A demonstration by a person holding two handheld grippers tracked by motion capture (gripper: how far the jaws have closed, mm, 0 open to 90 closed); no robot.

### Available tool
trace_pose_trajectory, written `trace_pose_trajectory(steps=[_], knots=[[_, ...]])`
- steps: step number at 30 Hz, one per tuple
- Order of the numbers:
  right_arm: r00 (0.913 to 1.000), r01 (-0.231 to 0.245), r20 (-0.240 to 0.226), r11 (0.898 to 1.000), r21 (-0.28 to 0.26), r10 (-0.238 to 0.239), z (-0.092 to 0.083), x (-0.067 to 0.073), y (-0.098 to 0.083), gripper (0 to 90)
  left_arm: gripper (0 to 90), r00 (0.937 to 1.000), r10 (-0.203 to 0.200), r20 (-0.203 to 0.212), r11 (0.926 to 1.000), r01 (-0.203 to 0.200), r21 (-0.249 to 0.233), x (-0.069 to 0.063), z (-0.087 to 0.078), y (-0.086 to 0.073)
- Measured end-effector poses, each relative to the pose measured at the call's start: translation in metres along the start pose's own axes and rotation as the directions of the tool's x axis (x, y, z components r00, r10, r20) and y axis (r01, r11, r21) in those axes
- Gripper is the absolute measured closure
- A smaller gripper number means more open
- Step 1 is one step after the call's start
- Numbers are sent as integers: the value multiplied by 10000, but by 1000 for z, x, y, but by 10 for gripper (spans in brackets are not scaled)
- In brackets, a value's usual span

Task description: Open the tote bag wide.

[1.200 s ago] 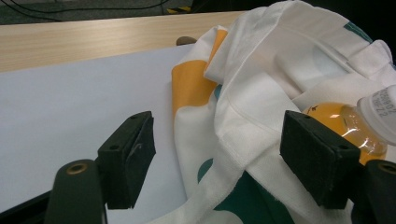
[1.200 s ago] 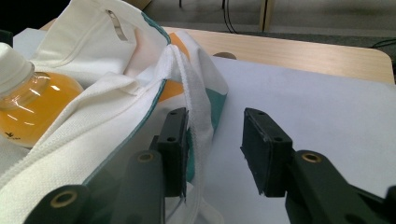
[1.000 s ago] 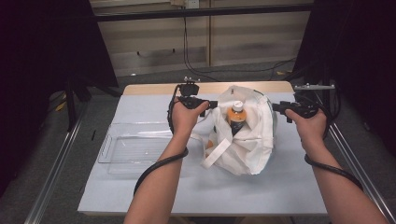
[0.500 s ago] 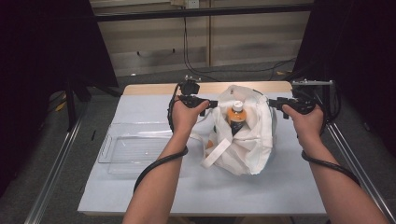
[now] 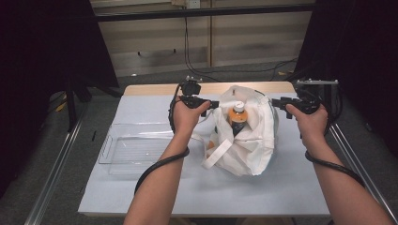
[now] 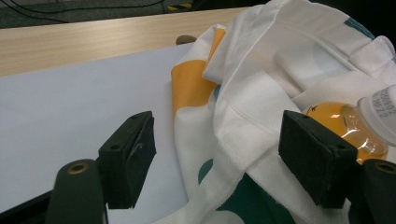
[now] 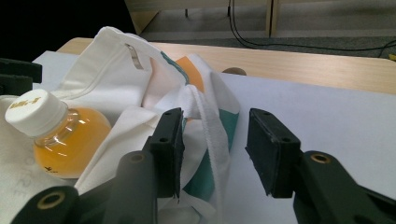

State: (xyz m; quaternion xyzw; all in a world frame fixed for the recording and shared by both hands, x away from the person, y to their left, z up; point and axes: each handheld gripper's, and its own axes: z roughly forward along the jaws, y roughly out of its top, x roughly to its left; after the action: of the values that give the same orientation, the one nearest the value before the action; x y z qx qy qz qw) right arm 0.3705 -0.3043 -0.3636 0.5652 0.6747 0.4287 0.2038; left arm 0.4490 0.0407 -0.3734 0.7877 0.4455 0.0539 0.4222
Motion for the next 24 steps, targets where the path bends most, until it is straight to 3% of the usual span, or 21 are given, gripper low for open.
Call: trace_pose_trajectory(steps=[6, 14, 20, 24], knots=[[9990, -195, -410, 9998, 98, 198, 8, 8, -1, 537, 274, 10000, 6, -55, 10000, -6, -3, 0, 0, -1], [9971, -241, -708, 9968, 758, 295, 22, 16, -7, 535, 278, 10000, 10, -42, 10000, -10, -46, -1, 2, -2], [9958, -107, -888, 9945, 1040, 200, 26, 21, -11, 785, 278, 10000, 24, -21, 10000, -24, -21, 0, 3, -3], [9960, 33, -896, 9937, 1122, 68, 27, 24, -11, 835, 259, 10000, 11, -54, 9999, -11, -136, -1, 1, -1]])
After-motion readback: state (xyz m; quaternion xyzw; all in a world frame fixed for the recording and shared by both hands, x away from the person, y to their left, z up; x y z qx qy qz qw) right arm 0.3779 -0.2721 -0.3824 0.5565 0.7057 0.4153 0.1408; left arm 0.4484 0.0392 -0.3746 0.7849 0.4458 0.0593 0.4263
